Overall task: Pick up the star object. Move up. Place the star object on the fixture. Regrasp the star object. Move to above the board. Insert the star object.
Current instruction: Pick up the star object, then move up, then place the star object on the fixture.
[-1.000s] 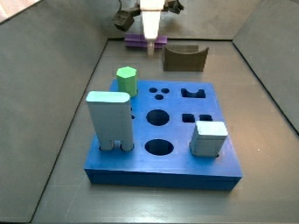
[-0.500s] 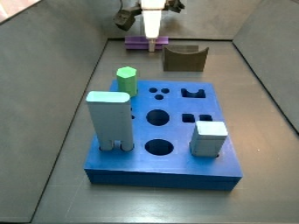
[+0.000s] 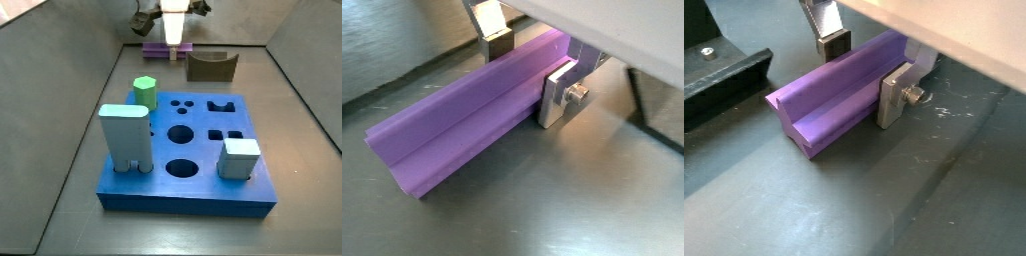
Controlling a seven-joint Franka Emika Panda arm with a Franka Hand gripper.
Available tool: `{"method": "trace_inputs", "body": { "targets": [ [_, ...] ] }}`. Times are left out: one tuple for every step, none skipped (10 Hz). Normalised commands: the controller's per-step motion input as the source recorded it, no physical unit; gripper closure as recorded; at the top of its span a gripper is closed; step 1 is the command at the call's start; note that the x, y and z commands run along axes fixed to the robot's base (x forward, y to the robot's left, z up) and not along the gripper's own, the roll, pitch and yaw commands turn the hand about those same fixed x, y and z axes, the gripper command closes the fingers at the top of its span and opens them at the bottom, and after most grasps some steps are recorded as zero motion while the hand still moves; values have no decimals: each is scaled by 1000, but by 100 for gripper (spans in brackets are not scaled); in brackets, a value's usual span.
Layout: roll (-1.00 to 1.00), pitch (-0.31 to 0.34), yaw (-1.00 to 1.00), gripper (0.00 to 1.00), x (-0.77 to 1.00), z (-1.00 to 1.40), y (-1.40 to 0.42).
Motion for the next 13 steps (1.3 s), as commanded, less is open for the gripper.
{"method": "trace_inputs", "body": {
  "targets": [
    [0, 0, 0, 100, 0, 0, 0],
    [0, 0, 0, 100, 0, 0, 0],
    [0, 0, 0, 100, 0, 833, 0],
    [7, 31, 3, 100, -60, 770, 65],
    [9, 49, -6, 100, -62, 675, 50],
    [14, 67, -15, 100, -33, 525, 21],
    [20, 86, -17, 100, -19, 404, 20],
    [38, 95, -19, 100, -15, 239, 9],
    [0, 0, 0, 100, 0, 1000, 0],
    [11, 5, 3, 100, -1, 1000, -2],
    [20, 24, 1, 100, -8, 1000, -2],
    [32, 50, -4, 100, -10, 1000, -1],
    [43, 67, -7, 100, -12, 1000, 0]
  ]
}}
